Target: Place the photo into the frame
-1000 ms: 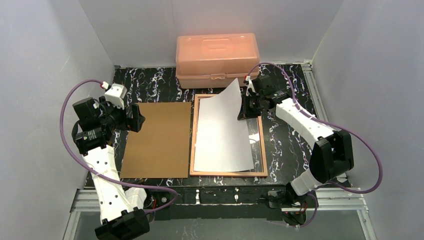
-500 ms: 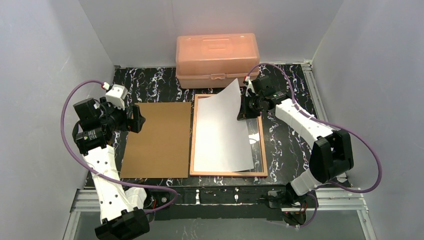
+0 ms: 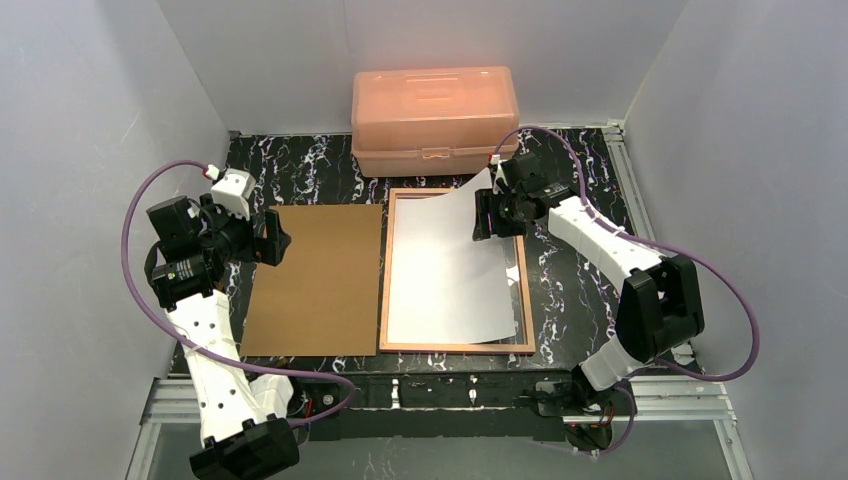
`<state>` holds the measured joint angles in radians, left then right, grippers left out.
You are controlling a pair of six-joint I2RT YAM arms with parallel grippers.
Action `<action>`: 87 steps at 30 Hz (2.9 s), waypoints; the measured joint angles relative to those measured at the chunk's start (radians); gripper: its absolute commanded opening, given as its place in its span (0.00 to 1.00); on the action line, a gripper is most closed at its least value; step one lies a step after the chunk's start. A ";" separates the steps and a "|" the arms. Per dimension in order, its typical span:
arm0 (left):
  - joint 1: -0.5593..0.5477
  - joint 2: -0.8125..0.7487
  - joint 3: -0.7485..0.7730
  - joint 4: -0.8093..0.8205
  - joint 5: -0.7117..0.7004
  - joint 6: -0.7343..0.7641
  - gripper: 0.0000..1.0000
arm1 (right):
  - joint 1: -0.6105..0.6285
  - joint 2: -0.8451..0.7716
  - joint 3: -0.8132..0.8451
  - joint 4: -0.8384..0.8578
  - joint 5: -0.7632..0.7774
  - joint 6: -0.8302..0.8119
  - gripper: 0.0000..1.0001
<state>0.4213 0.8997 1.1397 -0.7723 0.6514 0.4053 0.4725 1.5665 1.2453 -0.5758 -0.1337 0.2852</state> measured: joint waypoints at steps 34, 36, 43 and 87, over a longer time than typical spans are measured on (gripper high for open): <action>0.082 0.289 0.074 -0.182 -0.097 0.161 0.86 | 0.332 -0.016 0.014 0.037 0.343 0.140 0.77; 0.124 0.326 0.087 -0.182 -0.129 0.195 0.82 | 0.441 0.021 0.049 0.055 0.348 0.188 0.77; 0.226 0.415 0.082 -0.169 -0.261 0.312 0.65 | 0.648 0.265 0.276 0.113 0.367 0.294 0.78; 0.159 0.777 -0.119 0.194 -0.406 0.173 0.19 | 0.674 0.669 0.526 0.103 0.476 0.546 0.99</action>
<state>0.5800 1.6764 1.0210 -0.5781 0.2451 0.5781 1.1465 2.2356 1.7714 -0.4725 0.3420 0.8310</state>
